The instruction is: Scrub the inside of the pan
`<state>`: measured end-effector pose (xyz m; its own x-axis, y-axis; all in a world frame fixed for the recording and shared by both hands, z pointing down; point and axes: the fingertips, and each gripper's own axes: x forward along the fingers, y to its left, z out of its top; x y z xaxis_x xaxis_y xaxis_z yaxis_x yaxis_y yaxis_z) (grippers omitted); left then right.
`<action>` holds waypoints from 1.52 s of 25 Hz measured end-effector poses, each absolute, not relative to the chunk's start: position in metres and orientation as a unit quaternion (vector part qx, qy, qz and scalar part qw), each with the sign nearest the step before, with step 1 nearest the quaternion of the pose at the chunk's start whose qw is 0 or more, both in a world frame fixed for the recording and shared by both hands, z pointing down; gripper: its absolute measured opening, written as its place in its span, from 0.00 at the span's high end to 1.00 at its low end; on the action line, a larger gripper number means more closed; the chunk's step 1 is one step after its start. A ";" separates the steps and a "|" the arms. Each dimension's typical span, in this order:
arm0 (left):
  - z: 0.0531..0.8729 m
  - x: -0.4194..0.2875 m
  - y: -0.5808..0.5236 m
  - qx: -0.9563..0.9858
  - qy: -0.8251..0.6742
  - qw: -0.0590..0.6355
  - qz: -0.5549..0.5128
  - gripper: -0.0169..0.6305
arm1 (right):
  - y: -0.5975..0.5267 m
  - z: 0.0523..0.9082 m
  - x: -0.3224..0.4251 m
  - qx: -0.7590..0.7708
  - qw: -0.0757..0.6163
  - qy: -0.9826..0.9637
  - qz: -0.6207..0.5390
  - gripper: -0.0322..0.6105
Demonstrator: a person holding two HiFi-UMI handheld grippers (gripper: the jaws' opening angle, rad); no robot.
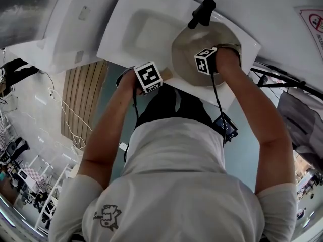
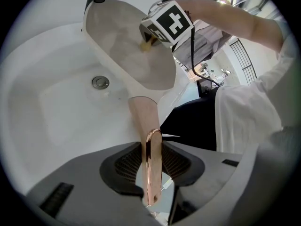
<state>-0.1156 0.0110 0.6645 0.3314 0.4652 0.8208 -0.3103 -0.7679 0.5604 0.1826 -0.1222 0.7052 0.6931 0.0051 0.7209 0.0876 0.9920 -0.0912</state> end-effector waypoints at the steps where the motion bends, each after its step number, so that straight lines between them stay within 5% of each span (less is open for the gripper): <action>1: 0.664 -0.115 0.010 0.744 0.052 0.337 0.574 0.77 | -0.145 0.700 0.180 -0.024 0.917 -0.392 -0.069 0.84; 7: 0.664 -0.116 0.010 0.744 0.054 0.337 0.575 0.77 | -0.217 0.663 0.130 0.093 0.837 -0.475 -0.255 0.84; 14: 0.664 -0.115 0.010 0.750 0.050 0.335 0.569 0.77 | -0.232 0.621 0.090 0.169 0.736 -0.569 -0.325 0.85; 27: 0.647 -0.109 -0.005 0.782 -0.004 0.316 0.537 0.75 | -0.171 0.570 0.068 0.251 0.629 -0.722 -0.138 0.85; 38: 0.560 -0.064 -0.039 0.845 -0.072 0.283 0.449 0.75 | -0.136 0.508 0.070 0.320 0.465 -0.825 -0.002 0.85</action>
